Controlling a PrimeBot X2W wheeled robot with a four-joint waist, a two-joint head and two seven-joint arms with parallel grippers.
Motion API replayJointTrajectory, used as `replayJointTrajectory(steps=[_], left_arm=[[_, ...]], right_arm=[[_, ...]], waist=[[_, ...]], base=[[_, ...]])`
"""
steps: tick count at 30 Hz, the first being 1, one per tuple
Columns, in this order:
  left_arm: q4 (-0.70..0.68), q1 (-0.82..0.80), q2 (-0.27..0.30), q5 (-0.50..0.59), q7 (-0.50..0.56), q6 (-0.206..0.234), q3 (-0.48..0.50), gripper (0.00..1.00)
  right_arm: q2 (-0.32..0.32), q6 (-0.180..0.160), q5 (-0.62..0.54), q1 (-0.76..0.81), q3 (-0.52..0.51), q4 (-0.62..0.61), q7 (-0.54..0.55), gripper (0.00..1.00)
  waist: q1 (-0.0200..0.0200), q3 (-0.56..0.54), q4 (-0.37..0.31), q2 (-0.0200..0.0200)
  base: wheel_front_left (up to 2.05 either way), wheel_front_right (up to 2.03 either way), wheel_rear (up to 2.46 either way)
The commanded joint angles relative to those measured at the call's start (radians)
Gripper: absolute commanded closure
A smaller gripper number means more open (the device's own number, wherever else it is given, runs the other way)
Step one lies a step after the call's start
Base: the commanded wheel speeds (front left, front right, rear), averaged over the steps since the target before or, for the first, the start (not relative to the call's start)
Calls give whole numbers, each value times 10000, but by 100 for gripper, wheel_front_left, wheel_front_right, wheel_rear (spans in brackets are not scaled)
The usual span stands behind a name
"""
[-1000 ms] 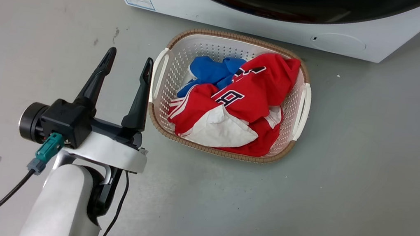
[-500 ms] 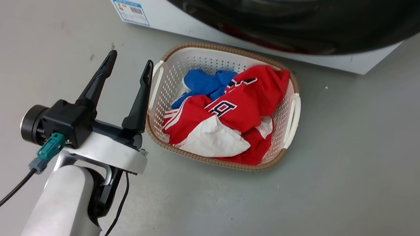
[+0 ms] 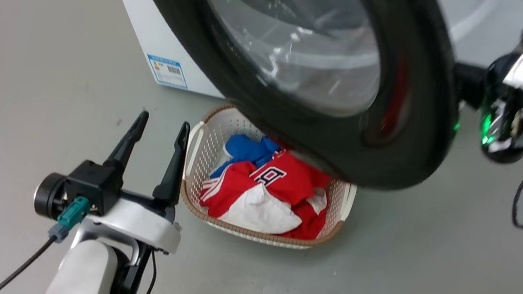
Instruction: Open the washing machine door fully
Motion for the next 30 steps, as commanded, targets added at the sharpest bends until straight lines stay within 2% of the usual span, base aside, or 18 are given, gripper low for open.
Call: replayJointTrajectory(steps=[1, 9, 18, 24, 30], left_arm=[[72, 217, -1, -37, -26, -44, -34, 0], [338, 726, -8, 4, -26, -140, -311, 0], [610, 1035, -17, -124, -26, -190, -788, 0], [760, 1252, 45, -197, -26, -204, -894, 0], [866, 1461, 132, -300, -26, -210, -879, 0]], right_arm=[[182, 25, 96, 541, 116, -305, 358, 100], [711, 25, 282, 2282, 499, -1839, 1163, 100], [1182, 25, 382, 3999, 846, -3145, 1139, 100], [1452, 25, 408, 4607, 924, -3480, 815, 100], [1509, 27, 315, 5498, 528, -4455, -470, 100]], waist=[[1, -460, 117, 0], [1, -1245, 530, 0], [1, -1787, 1102, 0], [1, -2132, 1155, 0], [1, -2548, 957, 0]], base=[[0, 0, 0], [0, 0, 0], [0, 0, 0], [0, 0, 0], [0, 0, 0]])
